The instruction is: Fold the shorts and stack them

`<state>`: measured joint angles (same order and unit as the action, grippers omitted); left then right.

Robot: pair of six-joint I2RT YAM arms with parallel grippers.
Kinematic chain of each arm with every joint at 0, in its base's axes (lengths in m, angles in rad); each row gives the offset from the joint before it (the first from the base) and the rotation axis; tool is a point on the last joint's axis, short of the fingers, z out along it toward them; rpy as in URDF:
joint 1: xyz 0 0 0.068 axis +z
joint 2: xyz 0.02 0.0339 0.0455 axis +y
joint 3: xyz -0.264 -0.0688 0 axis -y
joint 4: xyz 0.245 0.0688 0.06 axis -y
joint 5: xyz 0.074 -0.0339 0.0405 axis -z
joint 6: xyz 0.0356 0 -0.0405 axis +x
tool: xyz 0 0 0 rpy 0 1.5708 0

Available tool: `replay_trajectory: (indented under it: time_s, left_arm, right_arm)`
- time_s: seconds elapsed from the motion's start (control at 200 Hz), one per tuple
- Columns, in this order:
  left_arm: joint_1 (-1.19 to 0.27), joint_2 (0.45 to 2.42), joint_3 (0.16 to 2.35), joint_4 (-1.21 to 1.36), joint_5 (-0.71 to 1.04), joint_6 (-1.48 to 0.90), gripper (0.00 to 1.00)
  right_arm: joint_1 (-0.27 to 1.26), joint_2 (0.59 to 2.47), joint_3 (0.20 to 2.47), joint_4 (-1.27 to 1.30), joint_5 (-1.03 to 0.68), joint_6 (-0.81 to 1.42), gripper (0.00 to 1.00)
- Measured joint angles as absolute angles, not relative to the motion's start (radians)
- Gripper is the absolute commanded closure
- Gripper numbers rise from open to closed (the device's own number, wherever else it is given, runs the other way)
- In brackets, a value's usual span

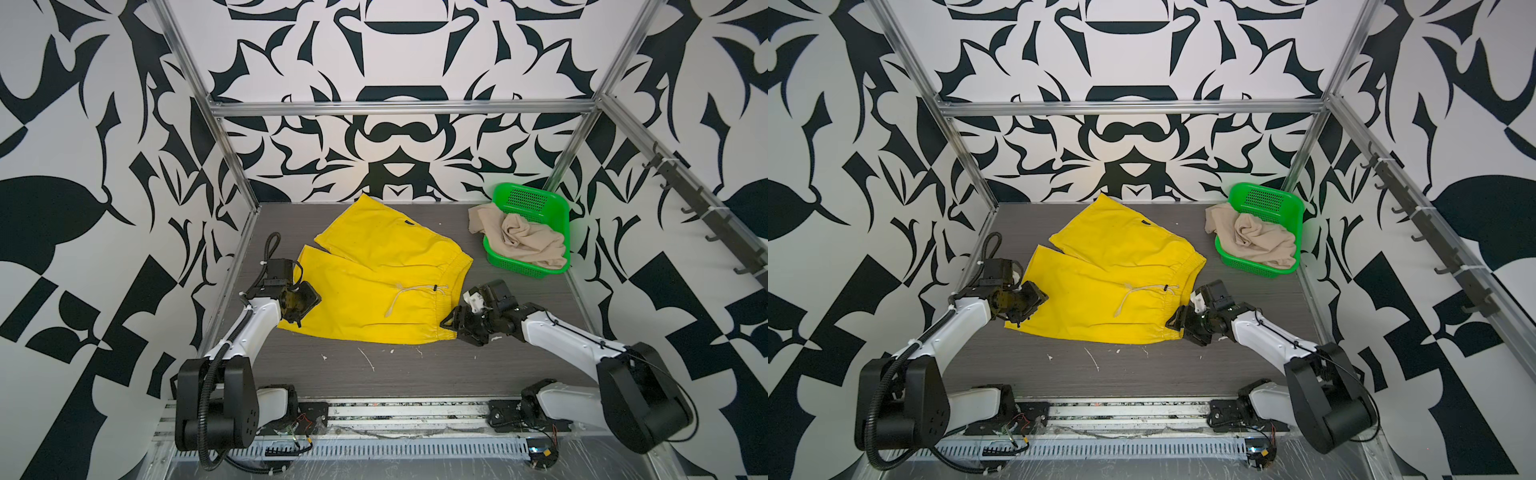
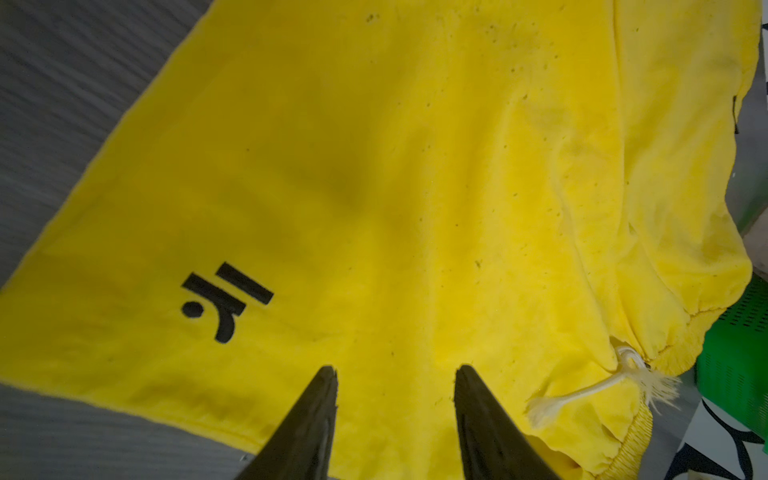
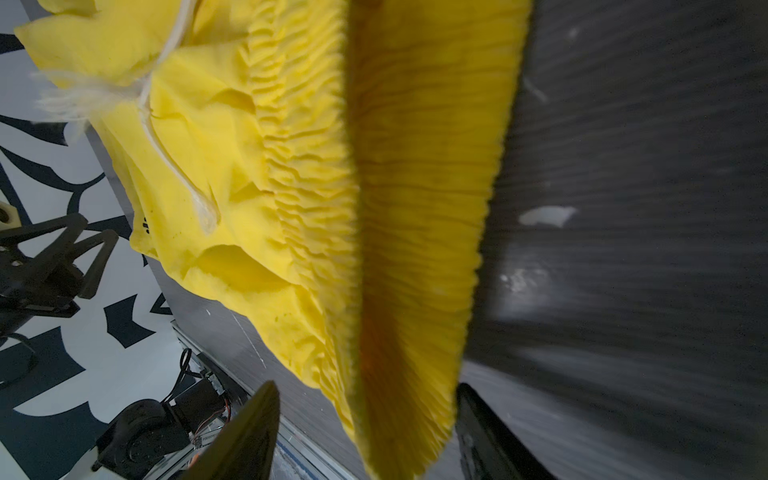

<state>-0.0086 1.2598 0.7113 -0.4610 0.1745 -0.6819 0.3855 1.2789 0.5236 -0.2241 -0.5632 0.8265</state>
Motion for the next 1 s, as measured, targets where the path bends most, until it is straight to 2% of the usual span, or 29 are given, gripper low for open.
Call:
replay_trajectory:
  time_s: [0.17, 0.305, 0.355, 0.465, 0.545, 0.76, 1.0]
  left_arm:
    - [-0.009, 1.260, 0.711, -0.461, 0.171, -0.685, 0.50]
    - [-0.009, 1.260, 0.712, -0.462, 0.171, -0.689, 0.50]
    - [-0.009, 1.260, 0.713, -0.466, 0.170, -0.689, 0.49]
    - [-0.006, 1.259, 0.734, -0.506, 0.159, -0.688, 0.49]
    - [0.011, 1.256, 0.755, -0.541, 0.158, -0.688, 0.49]
    - [0.169, 1.181, 0.770, -0.694, 0.181, -0.688, 0.47]
    - [0.331, 1.087, 0.746, -0.798, 0.201, -0.714, 0.50]
  right_arm:
    - [0.402, 1.340, 0.517, -0.148, -0.563, 0.852, 0.33]
    - [0.402, 1.378, 0.513, -0.080, -0.572, 0.870, 0.40]
    - [0.402, 1.386, 0.512, -0.065, -0.569, 0.873, 0.49]
    - [0.402, 1.390, 0.503, -0.052, -0.551, 0.867, 0.77]
    - [0.402, 1.388, 0.499, -0.054, -0.533, 0.876, 0.86]
    - [0.403, 1.347, 0.498, -0.066, -0.498, 0.873, 0.87]
    - [0.403, 1.322, 0.498, -0.082, -0.485, 0.873, 0.87]
